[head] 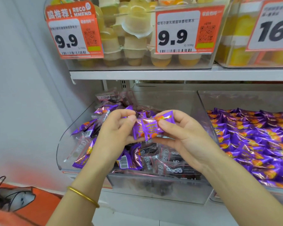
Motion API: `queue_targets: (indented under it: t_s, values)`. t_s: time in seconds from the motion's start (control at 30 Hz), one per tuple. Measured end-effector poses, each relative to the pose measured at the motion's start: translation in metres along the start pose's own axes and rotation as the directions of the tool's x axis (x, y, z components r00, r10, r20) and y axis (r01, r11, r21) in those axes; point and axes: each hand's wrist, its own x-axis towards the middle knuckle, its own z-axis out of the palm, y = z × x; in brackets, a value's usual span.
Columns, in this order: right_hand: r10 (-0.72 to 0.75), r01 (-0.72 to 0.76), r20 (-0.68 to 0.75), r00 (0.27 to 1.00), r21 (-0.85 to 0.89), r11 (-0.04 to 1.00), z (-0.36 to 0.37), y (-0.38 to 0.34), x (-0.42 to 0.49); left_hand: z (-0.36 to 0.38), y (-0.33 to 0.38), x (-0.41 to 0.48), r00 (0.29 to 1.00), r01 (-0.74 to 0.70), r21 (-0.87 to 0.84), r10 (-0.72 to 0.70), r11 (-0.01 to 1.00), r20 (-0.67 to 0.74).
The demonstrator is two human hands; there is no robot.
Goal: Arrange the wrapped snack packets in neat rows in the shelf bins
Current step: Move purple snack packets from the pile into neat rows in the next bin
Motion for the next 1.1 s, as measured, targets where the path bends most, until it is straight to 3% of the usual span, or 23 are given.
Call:
queue_targets:
  t_s: [0.07, 0.1, 0.17, 0.27, 0.33, 0.4, 0.7, 0.77, 0.87, 0.97, 1.1]
  values:
    - [-0.069, 0.064, -0.082, 0.994, -0.057, 0.996, -0.003, -0.002, 0.000, -0.008, -0.006, 0.003, 0.997, -0.079, 0.227, 0.079, 0.971, 0.009]
    - [-0.106, 0.093, -0.122, 0.987, -0.106, 0.990, -0.005, -0.003, 0.001, -0.013, -0.010, 0.003, 0.989, -0.146, 0.442, 0.133, 0.885, 0.060]
    - [-0.165, 0.135, -0.167, 0.972, -0.179, 0.975, -0.009, -0.006, 0.002, -0.017, -0.013, 0.000, 0.961, -0.273, 0.765, 0.129, 0.583, 0.245]
    - [-0.193, 0.151, -0.169, 0.966, -0.233, 0.961, -0.012, -0.008, 0.003, -0.009, -0.015, -0.005, 0.908, -0.404, 0.885, -0.011, 0.233, 0.418]
    - [-0.174, 0.138, -0.158, 0.972, -0.215, 0.967, -0.010, -0.007, 0.002, -0.004, -0.017, -0.003, 0.906, -0.415, 0.903, -0.045, 0.110, 0.422]
    - [-0.157, 0.129, -0.153, 0.976, -0.180, 0.975, -0.009, -0.006, 0.000, 0.000, -0.017, -0.002, 0.913, -0.399, 0.915, -0.062, 0.060, 0.402]
    - [-0.112, 0.109, -0.184, 0.977, -0.028, 0.994, -0.010, -0.011, -0.003, -0.003, -0.014, 0.003, 0.953, -0.300, 0.925, 0.023, 0.235, 0.303]
    - [-0.097, 0.101, -0.185, 0.978, 0.012, 0.995, -0.009, -0.013, -0.004, -0.006, -0.014, 0.003, 0.955, -0.295, 0.890, 0.142, 0.347, 0.261]
    - [-0.068, 0.082, -0.185, 0.980, 0.072, 0.994, -0.008, -0.015, -0.004, -0.005, -0.006, 0.000, 0.947, -0.246, 0.737, 0.317, 0.630, 0.045]
    - [-0.023, 0.057, -0.174, 0.984, 0.193, 0.979, -0.007, -0.016, -0.004, -0.001, -0.003, 0.000, 0.951, -0.200, 0.516, 0.291, 0.833, -0.101]
    - [0.024, 0.015, -0.121, 0.992, 0.318, 0.948, -0.003, -0.020, -0.005, 0.002, -0.007, 0.002, 0.967, -0.121, 0.314, 0.184, 0.942, -0.178]
